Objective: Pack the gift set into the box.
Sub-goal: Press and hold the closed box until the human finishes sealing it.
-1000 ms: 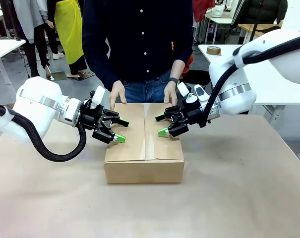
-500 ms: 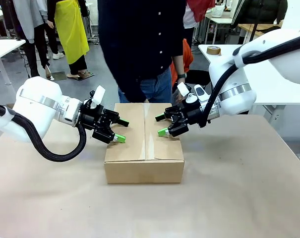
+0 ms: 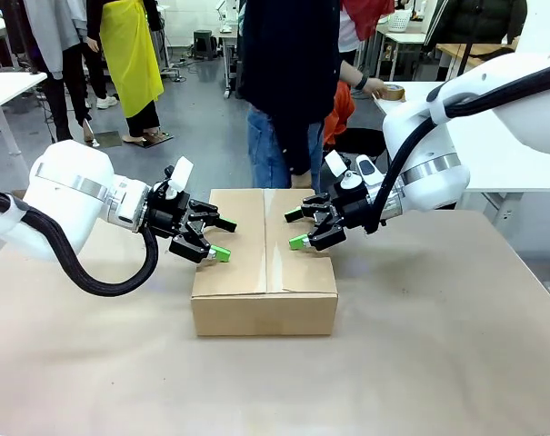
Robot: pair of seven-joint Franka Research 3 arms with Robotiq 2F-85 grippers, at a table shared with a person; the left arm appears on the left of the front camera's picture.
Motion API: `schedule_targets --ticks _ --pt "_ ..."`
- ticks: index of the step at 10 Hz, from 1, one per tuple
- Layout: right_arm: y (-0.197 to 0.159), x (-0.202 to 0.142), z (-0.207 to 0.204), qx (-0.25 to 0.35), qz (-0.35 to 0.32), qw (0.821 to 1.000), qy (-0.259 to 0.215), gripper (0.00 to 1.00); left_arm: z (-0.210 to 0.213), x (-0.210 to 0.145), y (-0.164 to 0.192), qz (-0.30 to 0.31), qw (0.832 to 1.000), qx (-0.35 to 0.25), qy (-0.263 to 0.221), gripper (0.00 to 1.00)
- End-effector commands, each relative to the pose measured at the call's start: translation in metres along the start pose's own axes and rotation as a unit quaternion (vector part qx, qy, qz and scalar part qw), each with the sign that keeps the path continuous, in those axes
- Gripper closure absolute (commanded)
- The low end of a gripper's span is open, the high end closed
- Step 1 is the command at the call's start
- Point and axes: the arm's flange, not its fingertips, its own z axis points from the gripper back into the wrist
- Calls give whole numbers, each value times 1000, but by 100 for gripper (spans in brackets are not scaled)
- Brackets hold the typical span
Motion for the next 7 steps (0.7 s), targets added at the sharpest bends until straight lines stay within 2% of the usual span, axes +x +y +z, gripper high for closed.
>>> schedule_targets --ticks 1,7 --pt "1 -2 -1 0 -2 1000 2 0 0 -1 -3 -9 1000 -6 3 0" --pt "1 -2 -1 0 -2 1000 2 0 0 -1 -3 -9 1000 -6 3 0"
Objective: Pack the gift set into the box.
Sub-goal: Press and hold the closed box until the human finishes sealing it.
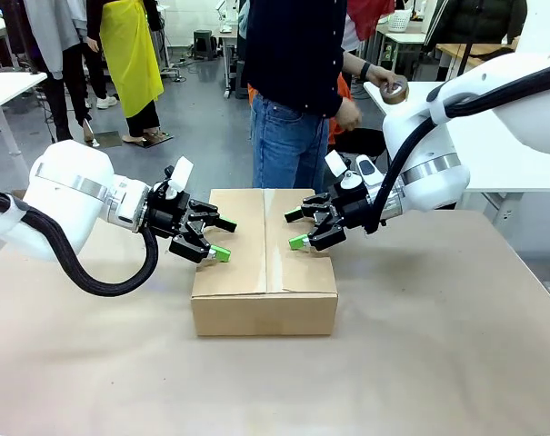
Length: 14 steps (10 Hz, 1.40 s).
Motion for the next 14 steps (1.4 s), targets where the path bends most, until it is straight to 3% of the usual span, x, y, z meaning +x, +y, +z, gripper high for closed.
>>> schedule_targets --ticks 1,14 --pt "1 -2 -1 0 -2 1000 2 0 0 -1 -3 -9 1000 -6 3 0" --pt "1 -2 -1 0 -2 1000 2 0 0 -1 -3 -9 1000 -6 3 0"
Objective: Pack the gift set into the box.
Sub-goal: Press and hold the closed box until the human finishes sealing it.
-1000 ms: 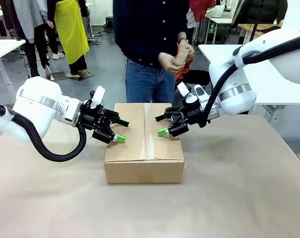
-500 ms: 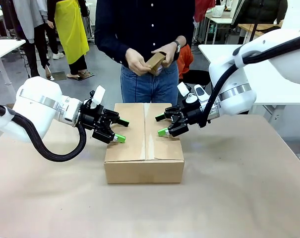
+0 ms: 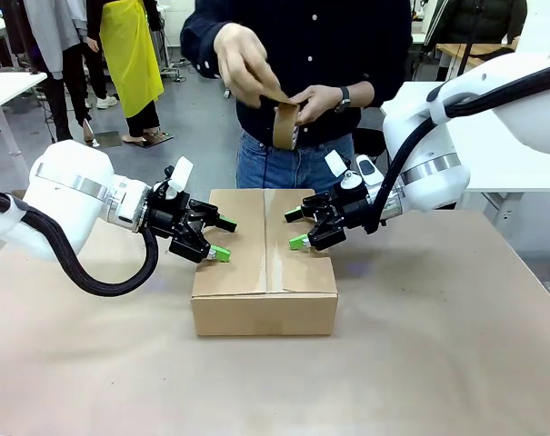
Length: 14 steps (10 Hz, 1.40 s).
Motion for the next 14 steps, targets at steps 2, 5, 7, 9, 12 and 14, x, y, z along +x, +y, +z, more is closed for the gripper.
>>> schedule_targets --ticks 2,5,7,9,12,14 --pt "1 -2 -1 0 -2 1000 2 0 0 -1 -3 -9 1000 -6 3 0" --pt "1 -2 -1 0 -2 1000 2 0 0 -1 -3 -9 1000 -6 3 0" --pt "1 -2 -1 0 -2 1000 2 0 0 -1 -3 -9 1000 -6 3 0" --pt "1 -2 -1 0 -2 1000 2 0 0 -1 -3 -9 1000 -6 3 0" --pt "1 -2 -1 0 -2 1000 2 0 0 -1 -3 -9 1000 -6 3 0" --pt "1 -2 -1 0 -2 1000 2 0 0 -1 -3 -9 1000 -6 3 0"
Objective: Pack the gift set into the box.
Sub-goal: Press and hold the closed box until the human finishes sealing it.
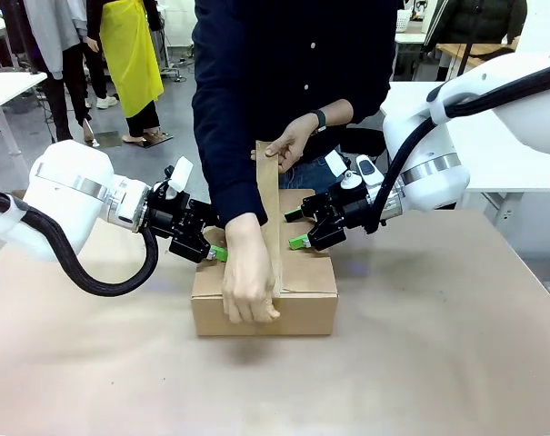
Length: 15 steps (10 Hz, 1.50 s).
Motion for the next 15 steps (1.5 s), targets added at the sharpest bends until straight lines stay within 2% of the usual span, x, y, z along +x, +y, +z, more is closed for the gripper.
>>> schedule_targets --ticks 1,15 --pt "1 -2 -1 0 -2 1000 2 0 0 -1 -3 -9 1000 -6 3 0" --pt "1 -2 -1 0 -2 1000 2 0 0 -1 -3 -9 1000 -6 3 0"
